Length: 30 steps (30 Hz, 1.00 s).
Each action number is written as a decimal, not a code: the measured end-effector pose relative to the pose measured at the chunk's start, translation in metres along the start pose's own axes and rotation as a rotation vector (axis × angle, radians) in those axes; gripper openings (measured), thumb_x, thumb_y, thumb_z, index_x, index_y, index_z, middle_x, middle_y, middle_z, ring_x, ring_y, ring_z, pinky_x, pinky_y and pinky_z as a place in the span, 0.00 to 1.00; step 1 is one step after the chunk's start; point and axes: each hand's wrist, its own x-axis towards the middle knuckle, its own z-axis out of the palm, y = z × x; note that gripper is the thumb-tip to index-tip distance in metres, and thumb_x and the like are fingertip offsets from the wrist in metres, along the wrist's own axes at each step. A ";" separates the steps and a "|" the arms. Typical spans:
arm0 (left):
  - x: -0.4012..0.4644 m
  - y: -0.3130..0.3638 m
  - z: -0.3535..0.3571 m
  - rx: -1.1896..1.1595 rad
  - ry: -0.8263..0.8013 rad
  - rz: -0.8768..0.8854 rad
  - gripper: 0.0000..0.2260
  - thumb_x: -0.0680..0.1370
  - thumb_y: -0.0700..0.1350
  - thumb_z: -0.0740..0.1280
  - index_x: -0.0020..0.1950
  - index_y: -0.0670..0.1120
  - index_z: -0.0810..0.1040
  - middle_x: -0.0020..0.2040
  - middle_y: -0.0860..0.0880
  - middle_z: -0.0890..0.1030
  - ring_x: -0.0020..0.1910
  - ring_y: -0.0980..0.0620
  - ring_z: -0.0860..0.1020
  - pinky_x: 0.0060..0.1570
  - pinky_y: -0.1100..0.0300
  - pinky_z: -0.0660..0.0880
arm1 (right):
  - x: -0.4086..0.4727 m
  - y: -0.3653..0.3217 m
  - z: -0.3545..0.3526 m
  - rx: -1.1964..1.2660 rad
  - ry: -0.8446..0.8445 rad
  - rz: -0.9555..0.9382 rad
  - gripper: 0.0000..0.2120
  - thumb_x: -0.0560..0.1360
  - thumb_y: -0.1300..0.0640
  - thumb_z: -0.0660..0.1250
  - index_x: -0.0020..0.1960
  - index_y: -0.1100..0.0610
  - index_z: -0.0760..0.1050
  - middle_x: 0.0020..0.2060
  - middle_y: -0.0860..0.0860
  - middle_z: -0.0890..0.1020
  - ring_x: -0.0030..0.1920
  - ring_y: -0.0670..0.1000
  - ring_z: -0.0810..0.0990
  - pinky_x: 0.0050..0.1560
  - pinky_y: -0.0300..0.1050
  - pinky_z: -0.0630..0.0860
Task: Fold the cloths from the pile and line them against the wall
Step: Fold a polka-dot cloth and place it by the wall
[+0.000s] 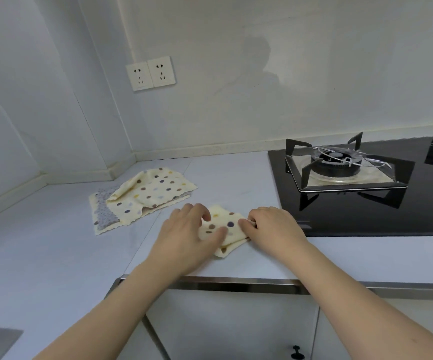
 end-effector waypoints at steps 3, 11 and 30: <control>-0.010 0.013 0.012 0.278 0.030 0.036 0.18 0.72 0.64 0.59 0.52 0.53 0.71 0.50 0.56 0.71 0.51 0.51 0.70 0.51 0.55 0.68 | 0.001 0.000 0.000 -0.005 -0.018 0.004 0.19 0.78 0.45 0.54 0.33 0.55 0.67 0.31 0.49 0.73 0.36 0.53 0.73 0.37 0.48 0.65; -0.005 0.040 0.020 0.644 -0.067 0.069 0.13 0.74 0.50 0.59 0.55 0.47 0.71 0.53 0.47 0.73 0.52 0.45 0.71 0.45 0.52 0.64 | 0.002 -0.003 0.000 -0.080 -0.057 0.006 0.17 0.80 0.44 0.51 0.39 0.53 0.67 0.37 0.49 0.72 0.41 0.53 0.71 0.42 0.48 0.64; -0.010 0.024 0.018 0.411 -0.300 -0.057 0.21 0.71 0.53 0.58 0.61 0.45 0.66 0.58 0.46 0.68 0.57 0.45 0.66 0.57 0.52 0.67 | 0.004 -0.001 0.001 -0.106 -0.126 0.009 0.15 0.81 0.45 0.50 0.47 0.53 0.69 0.48 0.50 0.77 0.50 0.54 0.74 0.47 0.49 0.65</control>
